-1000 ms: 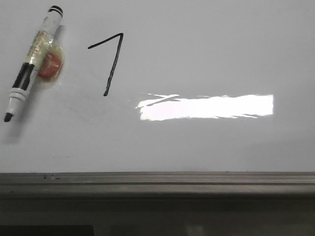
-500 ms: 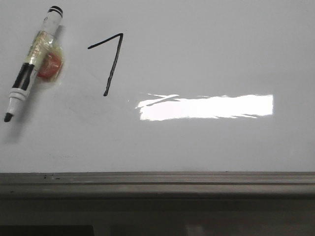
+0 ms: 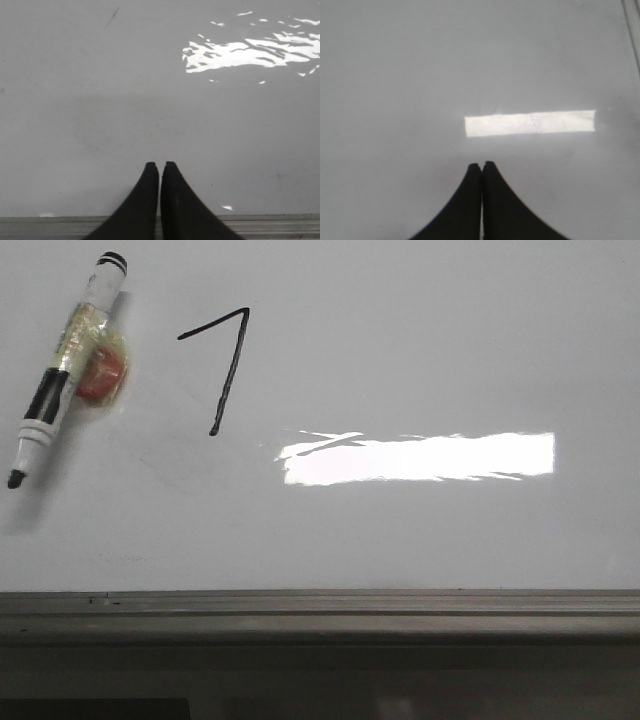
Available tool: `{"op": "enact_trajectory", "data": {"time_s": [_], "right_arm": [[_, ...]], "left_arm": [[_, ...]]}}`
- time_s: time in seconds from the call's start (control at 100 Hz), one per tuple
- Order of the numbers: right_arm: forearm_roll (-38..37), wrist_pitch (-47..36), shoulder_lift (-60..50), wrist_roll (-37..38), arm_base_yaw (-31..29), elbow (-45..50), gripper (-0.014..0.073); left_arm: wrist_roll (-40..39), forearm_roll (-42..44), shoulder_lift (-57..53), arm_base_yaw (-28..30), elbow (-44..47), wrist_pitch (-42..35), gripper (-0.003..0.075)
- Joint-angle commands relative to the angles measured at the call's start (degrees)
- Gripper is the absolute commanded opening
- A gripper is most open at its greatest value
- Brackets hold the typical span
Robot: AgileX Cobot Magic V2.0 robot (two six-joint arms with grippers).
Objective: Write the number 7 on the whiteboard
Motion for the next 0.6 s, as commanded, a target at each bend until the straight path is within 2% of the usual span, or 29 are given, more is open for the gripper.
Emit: {"op": "enact_trajectory", "data": {"time_s": [0.0, 0.1, 0.32, 0.53, 0.59], "right_arm": [[-0.97, -3.39, -0.96, -0.55, -1.39, 1.96, -0.0067], [-2.02, -0.20, -3.45, -0.55, -1.87, 1.96, -0.0067], [-2.42, 13.72, -10.74, -0.55, -2.02, 1.96, -0.0067], [-2.83, 25.14, -10.57, -0.55, -2.13, 1.96, -0.0067], [-3.20, 25.00, -10.57, -0.55, -2.13, 1.96, -0.0067]], "left_arm": [[-0.10, 0.22, -1.65, -0.11, 1.31, -3.19, -0.0018], [-0.10, 0.22, -1.65, -0.11, 1.31, -3.19, -0.0018], [-0.10, 0.22, -1.65, -0.11, 1.31, -3.19, -0.0018], [-0.10, 0.22, -1.65, -0.11, 1.31, -3.19, -0.0018], [-0.10, 0.22, -1.65, -0.11, 1.31, -3.19, -0.0018]]}}
